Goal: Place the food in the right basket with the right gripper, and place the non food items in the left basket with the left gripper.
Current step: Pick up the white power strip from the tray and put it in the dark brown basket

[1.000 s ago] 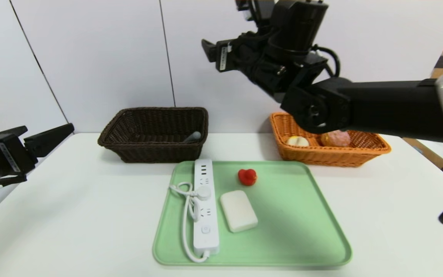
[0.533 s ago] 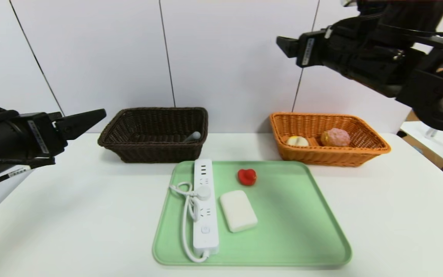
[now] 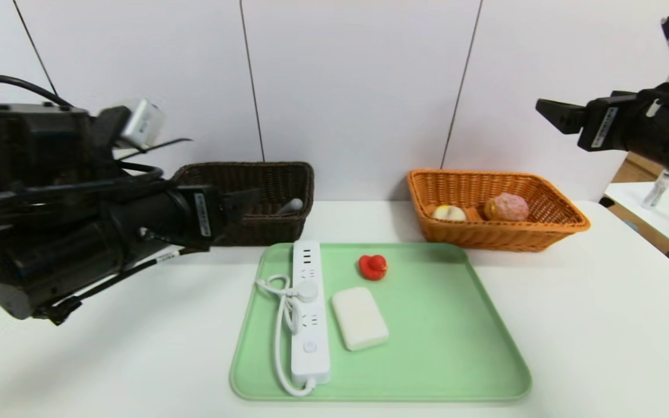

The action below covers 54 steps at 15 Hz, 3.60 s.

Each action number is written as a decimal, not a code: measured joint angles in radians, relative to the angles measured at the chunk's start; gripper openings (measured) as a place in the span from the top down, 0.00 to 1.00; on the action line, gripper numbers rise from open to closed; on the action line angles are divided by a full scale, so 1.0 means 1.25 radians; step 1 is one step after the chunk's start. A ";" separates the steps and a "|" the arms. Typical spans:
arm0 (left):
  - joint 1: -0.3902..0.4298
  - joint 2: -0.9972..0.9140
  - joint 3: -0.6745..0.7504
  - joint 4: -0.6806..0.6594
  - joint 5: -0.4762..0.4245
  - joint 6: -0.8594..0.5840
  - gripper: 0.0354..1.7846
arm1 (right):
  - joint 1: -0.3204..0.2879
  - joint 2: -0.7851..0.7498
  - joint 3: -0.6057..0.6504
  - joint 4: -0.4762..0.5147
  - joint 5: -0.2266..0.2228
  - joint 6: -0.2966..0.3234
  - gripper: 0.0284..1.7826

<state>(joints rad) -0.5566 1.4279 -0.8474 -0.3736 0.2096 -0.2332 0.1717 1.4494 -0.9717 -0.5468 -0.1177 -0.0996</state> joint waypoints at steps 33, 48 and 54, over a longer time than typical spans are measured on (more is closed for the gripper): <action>0.046 0.205 0.084 0.048 -0.263 1.012 0.06 | -0.020 -0.068 0.125 -0.027 0.013 0.014 0.05; 0.054 0.279 0.086 -0.019 -0.256 1.017 0.38 | -0.020 -0.083 0.134 -0.027 0.039 0.041 0.05; 0.052 0.276 0.103 -0.024 -0.255 1.019 0.98 | -0.019 -0.090 0.141 -0.026 0.042 0.040 0.05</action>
<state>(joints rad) -0.4917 1.7728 -0.7181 -0.4040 -0.1096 1.0409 0.1481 1.3364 -0.7955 -0.5787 -0.0657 -0.0496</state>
